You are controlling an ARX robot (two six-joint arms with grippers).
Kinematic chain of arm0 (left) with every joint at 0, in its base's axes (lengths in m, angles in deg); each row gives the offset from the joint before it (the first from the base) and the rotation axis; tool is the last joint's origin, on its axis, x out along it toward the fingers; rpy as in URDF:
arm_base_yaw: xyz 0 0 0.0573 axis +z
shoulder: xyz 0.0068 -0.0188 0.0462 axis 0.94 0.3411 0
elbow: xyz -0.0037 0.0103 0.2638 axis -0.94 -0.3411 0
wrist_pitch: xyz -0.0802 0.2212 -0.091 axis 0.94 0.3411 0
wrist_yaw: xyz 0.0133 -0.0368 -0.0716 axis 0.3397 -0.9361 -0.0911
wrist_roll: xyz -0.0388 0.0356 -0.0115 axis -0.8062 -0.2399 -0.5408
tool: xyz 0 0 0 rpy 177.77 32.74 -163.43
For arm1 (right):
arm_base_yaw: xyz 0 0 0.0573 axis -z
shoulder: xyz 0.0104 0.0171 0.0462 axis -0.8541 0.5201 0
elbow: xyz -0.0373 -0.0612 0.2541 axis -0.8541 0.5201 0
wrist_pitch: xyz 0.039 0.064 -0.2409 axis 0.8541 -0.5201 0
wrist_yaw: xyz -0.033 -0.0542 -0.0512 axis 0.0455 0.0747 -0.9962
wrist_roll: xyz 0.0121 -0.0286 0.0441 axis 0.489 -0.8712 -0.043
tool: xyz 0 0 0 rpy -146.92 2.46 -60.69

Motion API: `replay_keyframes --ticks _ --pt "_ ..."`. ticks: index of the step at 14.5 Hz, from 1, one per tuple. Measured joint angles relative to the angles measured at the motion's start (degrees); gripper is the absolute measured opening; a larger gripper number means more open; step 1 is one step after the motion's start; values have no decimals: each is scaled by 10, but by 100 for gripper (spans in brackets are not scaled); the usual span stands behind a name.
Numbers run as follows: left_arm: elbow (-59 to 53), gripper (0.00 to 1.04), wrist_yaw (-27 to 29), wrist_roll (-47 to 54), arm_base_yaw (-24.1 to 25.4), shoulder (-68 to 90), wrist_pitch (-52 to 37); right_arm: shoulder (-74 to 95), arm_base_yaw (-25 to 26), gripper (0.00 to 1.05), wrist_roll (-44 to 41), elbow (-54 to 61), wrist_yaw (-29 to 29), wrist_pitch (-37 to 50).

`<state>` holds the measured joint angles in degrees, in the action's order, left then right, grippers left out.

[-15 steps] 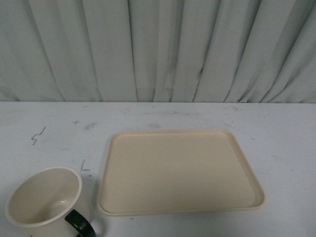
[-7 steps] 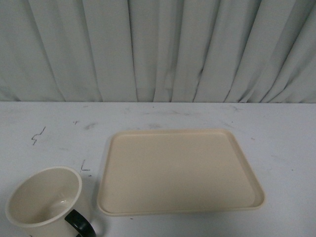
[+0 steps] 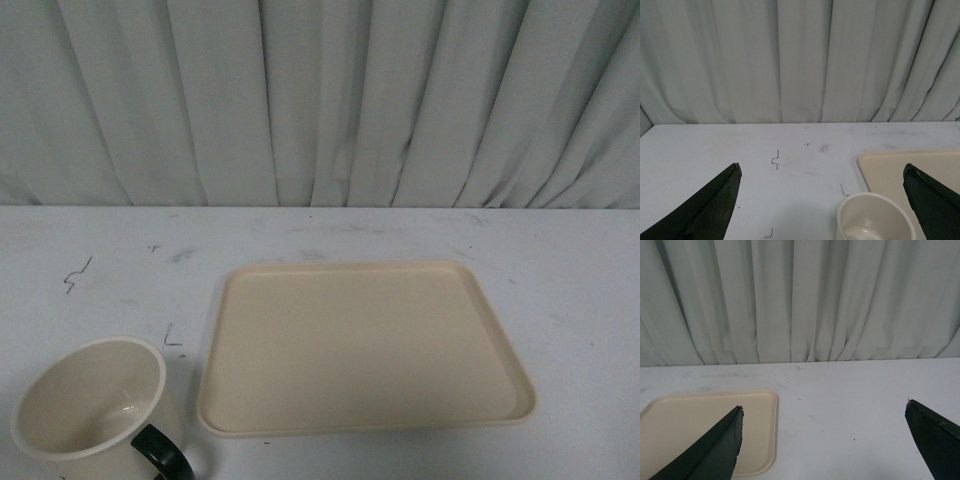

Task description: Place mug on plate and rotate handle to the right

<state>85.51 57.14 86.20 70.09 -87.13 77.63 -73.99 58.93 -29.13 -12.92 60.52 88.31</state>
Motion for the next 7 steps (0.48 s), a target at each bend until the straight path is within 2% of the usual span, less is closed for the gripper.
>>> replay_keyframes --ticks 2,3,4,7 --pt "0 98 0 0 0 0 0 0 0 98 0 0 0 0" --pt "0 98 0 0 -4 17 -39 0 0 98 0 0 0 0" --pt "1 98 -7 0 -9 92 -132 0 0 98 0 0 0 0" --pt "44 98 -10 2 -54 469 -438 0 0 98 0 0 0 0"
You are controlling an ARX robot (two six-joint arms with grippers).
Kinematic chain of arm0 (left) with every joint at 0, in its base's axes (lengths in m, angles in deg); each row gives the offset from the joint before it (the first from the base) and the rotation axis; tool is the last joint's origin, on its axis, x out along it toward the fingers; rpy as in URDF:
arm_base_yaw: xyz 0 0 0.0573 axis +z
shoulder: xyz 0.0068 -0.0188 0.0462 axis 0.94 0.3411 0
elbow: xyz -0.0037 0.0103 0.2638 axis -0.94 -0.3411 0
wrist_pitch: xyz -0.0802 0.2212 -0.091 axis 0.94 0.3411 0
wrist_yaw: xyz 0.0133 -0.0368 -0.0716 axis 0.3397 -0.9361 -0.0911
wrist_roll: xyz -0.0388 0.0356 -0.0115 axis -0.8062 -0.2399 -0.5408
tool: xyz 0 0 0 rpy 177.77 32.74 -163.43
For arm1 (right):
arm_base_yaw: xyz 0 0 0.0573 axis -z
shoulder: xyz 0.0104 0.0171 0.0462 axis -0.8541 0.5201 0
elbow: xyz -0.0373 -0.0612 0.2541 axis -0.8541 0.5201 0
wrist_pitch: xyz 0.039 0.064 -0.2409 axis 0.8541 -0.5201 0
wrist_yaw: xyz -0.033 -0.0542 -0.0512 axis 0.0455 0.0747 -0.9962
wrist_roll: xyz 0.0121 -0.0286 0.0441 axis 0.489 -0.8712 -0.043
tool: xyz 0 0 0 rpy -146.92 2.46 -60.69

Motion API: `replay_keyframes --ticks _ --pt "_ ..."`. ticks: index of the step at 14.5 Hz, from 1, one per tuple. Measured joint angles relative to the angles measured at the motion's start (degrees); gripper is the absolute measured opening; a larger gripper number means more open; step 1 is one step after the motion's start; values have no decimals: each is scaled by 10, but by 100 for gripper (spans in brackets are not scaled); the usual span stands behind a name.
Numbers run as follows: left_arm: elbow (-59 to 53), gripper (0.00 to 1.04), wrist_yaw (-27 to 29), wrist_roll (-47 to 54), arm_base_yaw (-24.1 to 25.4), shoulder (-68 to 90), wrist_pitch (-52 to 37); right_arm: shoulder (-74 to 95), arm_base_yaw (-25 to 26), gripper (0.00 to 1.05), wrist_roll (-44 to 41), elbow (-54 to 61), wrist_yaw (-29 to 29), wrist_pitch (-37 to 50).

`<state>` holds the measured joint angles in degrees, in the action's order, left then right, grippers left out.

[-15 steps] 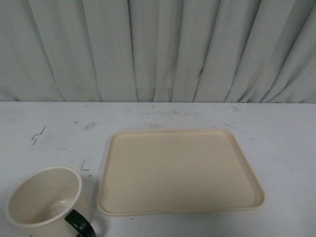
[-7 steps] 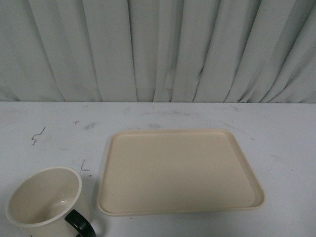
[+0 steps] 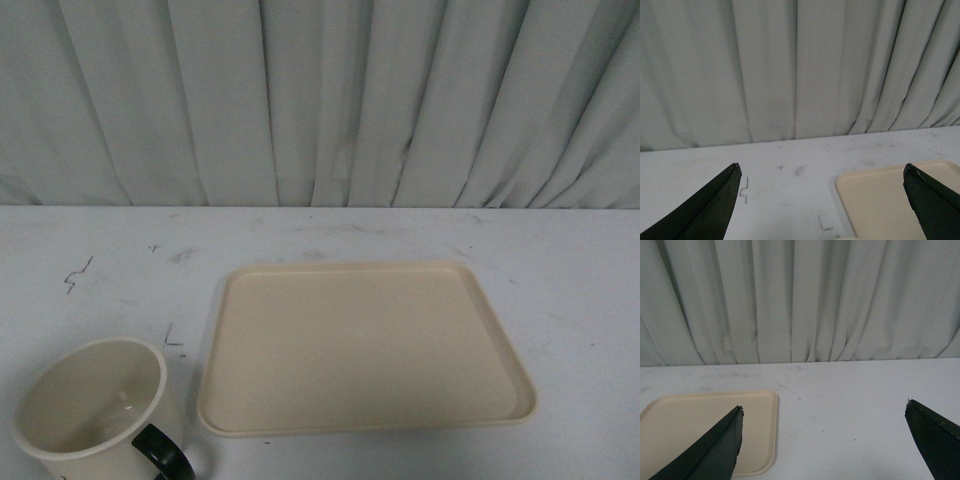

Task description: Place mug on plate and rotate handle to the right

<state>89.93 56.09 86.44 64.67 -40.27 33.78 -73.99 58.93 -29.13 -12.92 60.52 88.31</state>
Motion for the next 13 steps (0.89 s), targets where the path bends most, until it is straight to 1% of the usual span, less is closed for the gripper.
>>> replay_keyframes --ticks 1,2,4,6,8,10,13 --pt "34 98 -1 0 -9 102 -59 0 0 98 0 0 0 0" --pt "68 98 -9 -1 -14 206 -81 0 0 98 0 0 0 0" --pt "106 98 -15 -5 -16 362 -50 0 0 98 0 0 0 0" --pt "117 98 -44 -16 1 400 -21 0 0 98 0 0 0 0" --pt "130 98 -64 -20 16 423 -15 0 0 98 0 0 0 0" --pt "130 98 -82 -25 32 451 -10 0 0 98 0 0 0 0" --pt "130 98 -97 -30 40 449 14 0 0 98 0 0 0 0"
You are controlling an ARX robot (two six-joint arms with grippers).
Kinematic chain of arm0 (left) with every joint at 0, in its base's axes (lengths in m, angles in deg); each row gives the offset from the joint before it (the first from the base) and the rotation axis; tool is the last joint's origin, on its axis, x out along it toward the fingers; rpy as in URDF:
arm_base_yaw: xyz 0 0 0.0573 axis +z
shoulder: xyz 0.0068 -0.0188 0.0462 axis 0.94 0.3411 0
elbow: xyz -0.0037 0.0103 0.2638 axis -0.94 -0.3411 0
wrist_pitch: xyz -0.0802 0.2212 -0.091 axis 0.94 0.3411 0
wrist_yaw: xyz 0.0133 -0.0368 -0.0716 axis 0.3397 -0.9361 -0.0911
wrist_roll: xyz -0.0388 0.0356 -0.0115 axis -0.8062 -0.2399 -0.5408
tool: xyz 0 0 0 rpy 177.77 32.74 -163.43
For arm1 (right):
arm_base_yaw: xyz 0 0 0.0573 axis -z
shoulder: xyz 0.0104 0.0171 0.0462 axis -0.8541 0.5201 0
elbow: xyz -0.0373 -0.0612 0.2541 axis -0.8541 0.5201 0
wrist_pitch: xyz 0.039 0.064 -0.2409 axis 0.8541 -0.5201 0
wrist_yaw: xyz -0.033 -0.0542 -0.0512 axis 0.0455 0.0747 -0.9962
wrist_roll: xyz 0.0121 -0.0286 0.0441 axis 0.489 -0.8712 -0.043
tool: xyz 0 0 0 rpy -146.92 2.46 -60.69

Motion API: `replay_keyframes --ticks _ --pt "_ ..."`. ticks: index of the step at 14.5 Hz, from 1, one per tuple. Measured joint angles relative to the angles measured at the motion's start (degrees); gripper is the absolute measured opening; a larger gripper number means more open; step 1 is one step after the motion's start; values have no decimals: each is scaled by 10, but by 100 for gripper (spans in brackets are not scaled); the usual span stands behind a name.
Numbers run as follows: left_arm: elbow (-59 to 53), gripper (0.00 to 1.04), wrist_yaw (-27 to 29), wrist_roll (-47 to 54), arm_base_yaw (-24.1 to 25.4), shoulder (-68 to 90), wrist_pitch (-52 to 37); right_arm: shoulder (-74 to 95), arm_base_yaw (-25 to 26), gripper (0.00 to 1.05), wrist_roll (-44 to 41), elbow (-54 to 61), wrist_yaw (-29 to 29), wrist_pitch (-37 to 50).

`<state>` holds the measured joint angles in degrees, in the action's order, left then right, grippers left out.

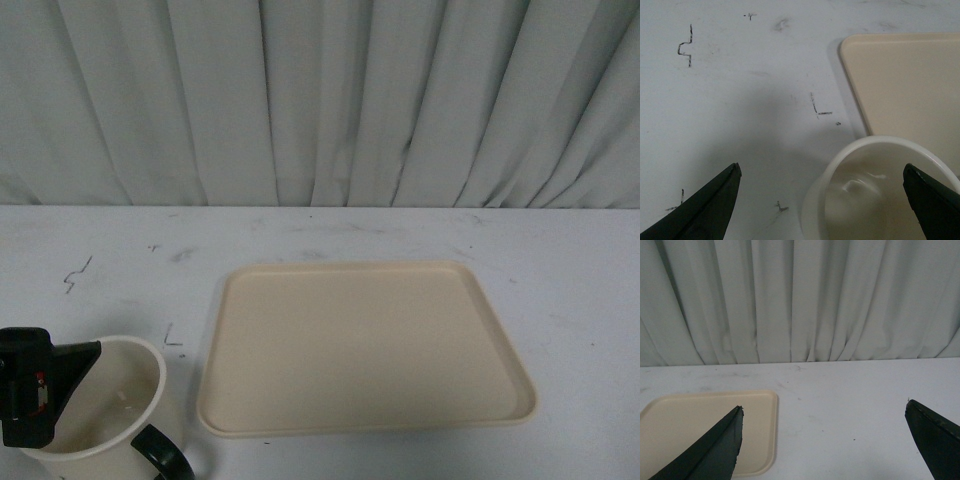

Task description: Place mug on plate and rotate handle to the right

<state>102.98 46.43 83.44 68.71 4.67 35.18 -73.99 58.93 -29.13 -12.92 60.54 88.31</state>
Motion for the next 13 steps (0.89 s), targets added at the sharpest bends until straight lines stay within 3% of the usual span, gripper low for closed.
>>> replay_keyframes --ticks 9,10,13 --pt "-32 98 6 38 7 26 -28 0 0 98 0 0 0 0" --pt "-35 92 6 41 6 32 -32 0 0 98 0 0 0 0" --pt "-41 60 15 41 -3 39 -46 0 0 98 0 0 0 0"
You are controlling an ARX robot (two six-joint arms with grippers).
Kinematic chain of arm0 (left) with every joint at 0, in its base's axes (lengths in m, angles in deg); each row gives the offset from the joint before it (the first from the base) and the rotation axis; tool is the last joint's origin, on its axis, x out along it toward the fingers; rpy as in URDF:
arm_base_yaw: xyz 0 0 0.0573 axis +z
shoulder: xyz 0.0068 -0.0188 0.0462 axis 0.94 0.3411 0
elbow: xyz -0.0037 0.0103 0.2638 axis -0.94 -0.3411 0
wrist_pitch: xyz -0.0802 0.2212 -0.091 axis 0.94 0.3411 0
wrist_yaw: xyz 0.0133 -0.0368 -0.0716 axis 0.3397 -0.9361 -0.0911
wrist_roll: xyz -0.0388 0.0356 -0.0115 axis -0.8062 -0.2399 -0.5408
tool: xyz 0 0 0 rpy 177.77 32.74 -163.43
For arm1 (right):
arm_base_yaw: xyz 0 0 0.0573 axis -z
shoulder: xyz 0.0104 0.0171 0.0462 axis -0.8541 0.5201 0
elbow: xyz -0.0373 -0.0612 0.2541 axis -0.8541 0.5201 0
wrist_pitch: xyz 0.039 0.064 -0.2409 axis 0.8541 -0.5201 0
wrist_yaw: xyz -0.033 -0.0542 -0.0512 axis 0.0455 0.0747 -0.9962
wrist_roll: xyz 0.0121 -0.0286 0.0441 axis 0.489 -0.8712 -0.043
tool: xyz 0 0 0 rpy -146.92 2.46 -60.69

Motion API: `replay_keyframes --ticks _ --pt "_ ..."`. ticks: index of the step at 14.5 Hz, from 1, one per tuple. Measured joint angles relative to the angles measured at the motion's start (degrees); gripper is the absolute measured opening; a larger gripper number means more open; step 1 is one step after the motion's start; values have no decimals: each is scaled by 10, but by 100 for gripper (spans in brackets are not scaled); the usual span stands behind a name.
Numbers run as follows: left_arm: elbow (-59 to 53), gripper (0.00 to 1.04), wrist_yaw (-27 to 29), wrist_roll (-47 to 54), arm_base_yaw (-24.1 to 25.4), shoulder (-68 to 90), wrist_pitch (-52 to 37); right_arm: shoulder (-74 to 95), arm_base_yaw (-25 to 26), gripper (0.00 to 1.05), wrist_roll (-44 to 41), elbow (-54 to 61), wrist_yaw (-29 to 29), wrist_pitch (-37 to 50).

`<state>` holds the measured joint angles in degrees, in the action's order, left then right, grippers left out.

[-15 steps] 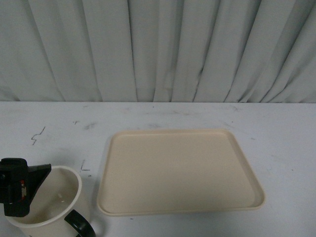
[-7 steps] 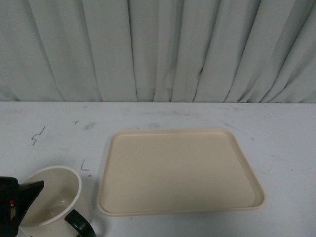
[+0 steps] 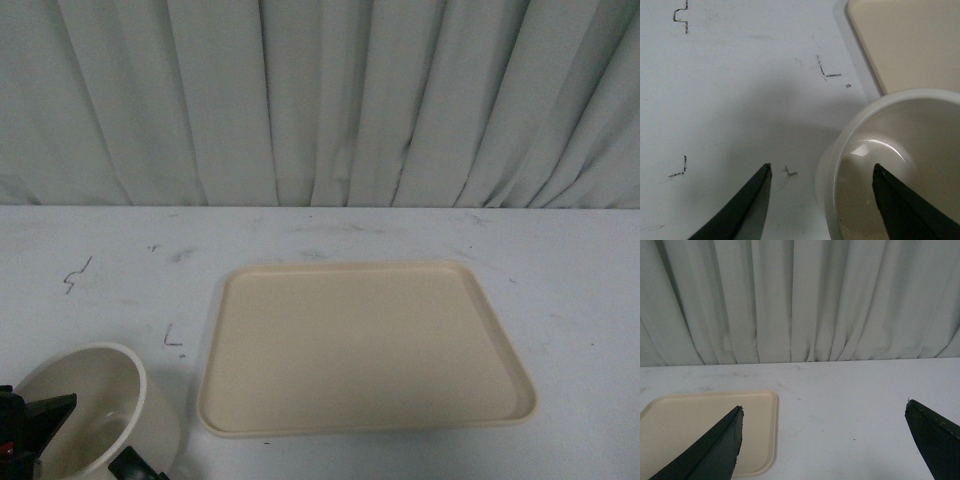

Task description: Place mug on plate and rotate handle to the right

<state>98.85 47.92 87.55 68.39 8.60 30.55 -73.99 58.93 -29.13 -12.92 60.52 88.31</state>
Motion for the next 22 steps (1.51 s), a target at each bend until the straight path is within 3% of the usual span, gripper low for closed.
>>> replay_keyframes --ticks 2,5,10,13,16,18,21,22 --pt "-3 32 3 0 -9 1 2 0 0 98 0 0 0 0" --pt "5 4 -1 -13 -9 -15 16 0 0 98 0 0 0 0" --pt "19 3 -12 -58 -3 -43 18 0 0 98 0 0 0 0" --pt "40 3 -21 -92 -7 -95 70 0 0 98 0 0 0 0" --pt "125 3 60 -146 -136 -112 145 0 0 98 0 0 0 0" --pt "192 3 150 -182 -229 -69 185 0 0 98 0 0 0 0" --pt "294 3 227 -234 -312 17 243 0 0 98 0 0 0 0" --pt "321 3 235 -245 -316 38 249 0 0 98 0 0 0 0"
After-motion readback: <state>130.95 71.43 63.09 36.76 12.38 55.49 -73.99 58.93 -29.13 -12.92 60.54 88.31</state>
